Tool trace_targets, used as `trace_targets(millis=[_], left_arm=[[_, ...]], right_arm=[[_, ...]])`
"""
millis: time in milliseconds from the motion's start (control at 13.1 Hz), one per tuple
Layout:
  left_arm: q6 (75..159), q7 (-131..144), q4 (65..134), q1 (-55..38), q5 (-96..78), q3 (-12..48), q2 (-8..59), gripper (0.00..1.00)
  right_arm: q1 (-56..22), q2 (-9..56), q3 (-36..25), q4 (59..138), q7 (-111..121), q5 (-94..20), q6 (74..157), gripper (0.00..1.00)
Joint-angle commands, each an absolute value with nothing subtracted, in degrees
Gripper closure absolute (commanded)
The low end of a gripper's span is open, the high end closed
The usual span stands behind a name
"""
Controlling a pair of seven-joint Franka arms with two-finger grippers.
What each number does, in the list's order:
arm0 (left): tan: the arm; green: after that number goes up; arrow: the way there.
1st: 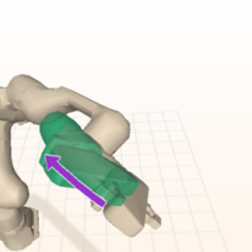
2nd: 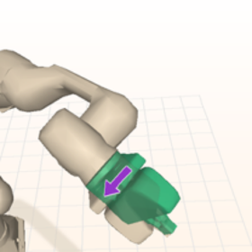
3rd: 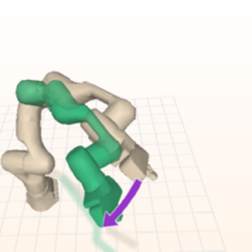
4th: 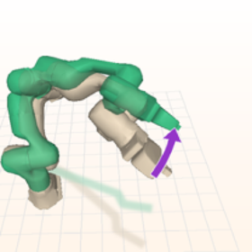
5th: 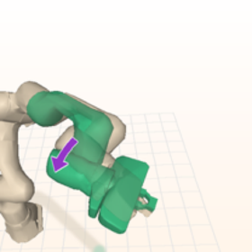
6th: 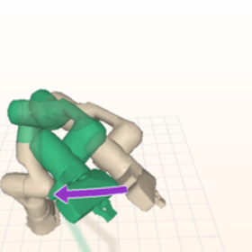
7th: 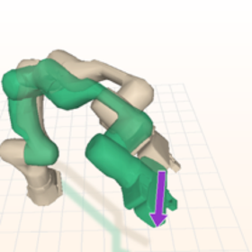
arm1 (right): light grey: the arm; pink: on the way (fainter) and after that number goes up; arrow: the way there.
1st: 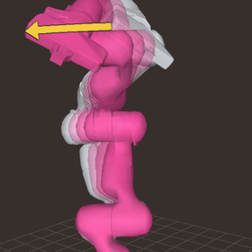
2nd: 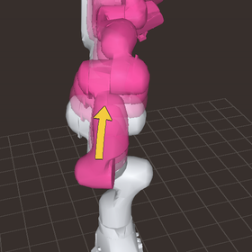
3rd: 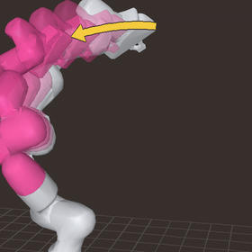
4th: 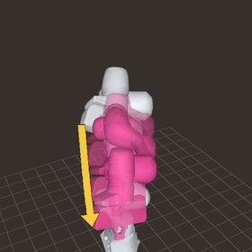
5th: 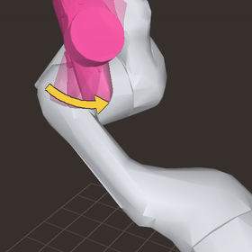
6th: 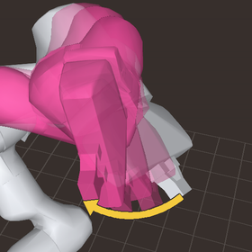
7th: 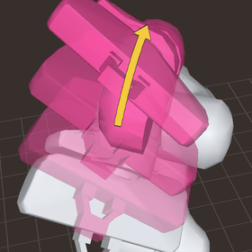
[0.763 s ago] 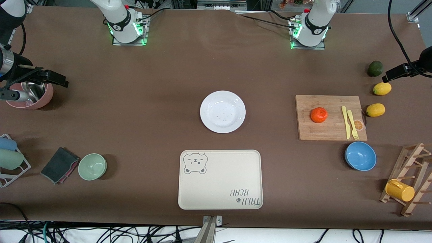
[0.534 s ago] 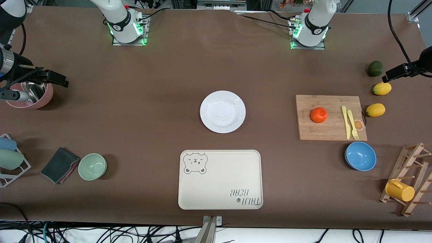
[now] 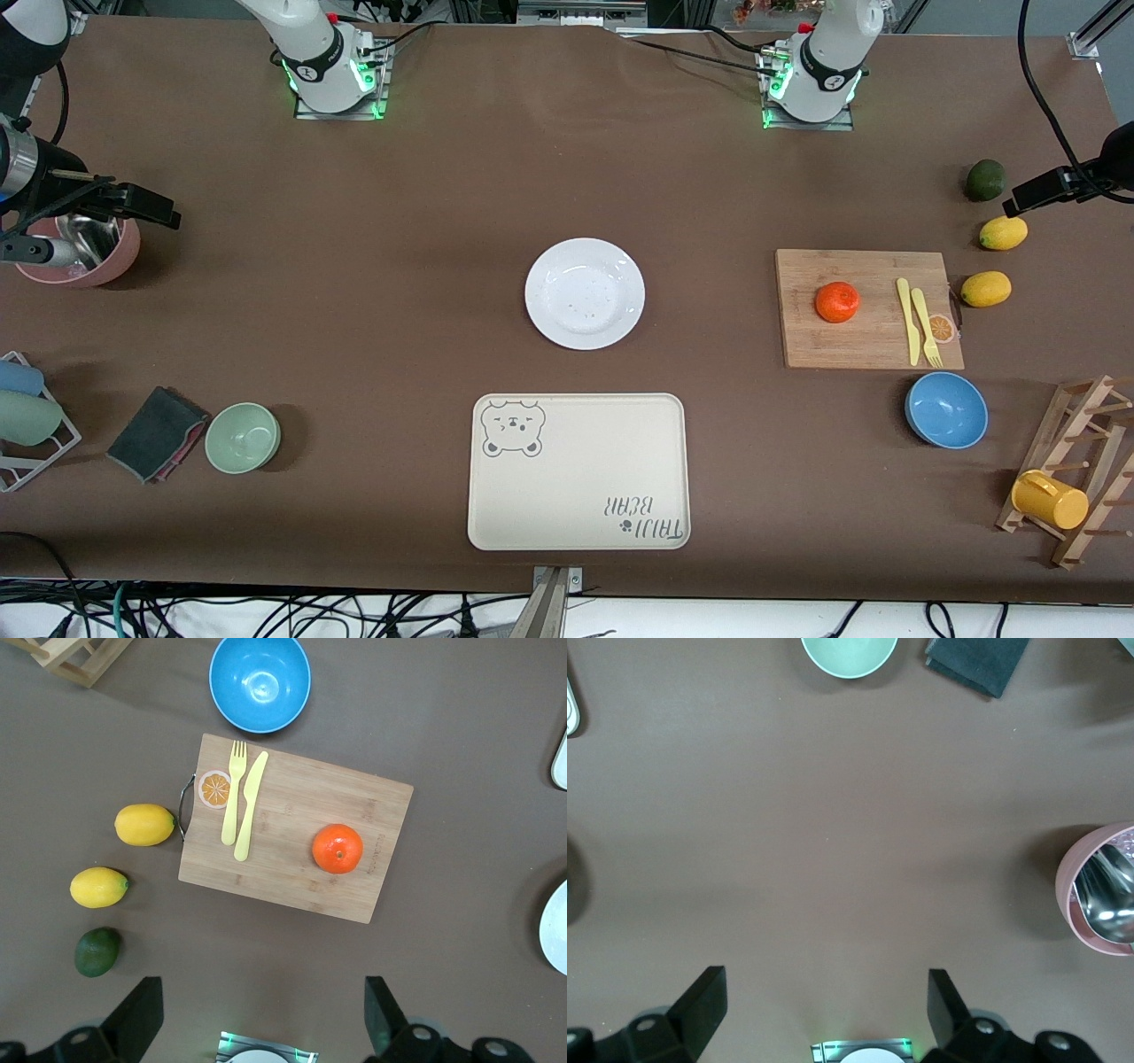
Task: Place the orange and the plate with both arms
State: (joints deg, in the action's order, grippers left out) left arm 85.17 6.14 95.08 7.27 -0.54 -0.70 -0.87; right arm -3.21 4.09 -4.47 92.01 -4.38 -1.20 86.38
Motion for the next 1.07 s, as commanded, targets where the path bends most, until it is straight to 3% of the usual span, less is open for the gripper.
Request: trace_targets(millis=[0,992], left_arm=[[85.8,5.4,95.9,7.5,-1.6,-0.9,-1.5,0.0],[85.8,5.4,95.9,7.6,-1.6,-0.9,-1.5,0.0]], right_arm=[[-3.3,4.6,-4.3,90.5,-4.0,-0.9,85.2,0.0],[-3.3,4.7,-4.3,90.6,-4.4,-0.9,84.5,0.0]])
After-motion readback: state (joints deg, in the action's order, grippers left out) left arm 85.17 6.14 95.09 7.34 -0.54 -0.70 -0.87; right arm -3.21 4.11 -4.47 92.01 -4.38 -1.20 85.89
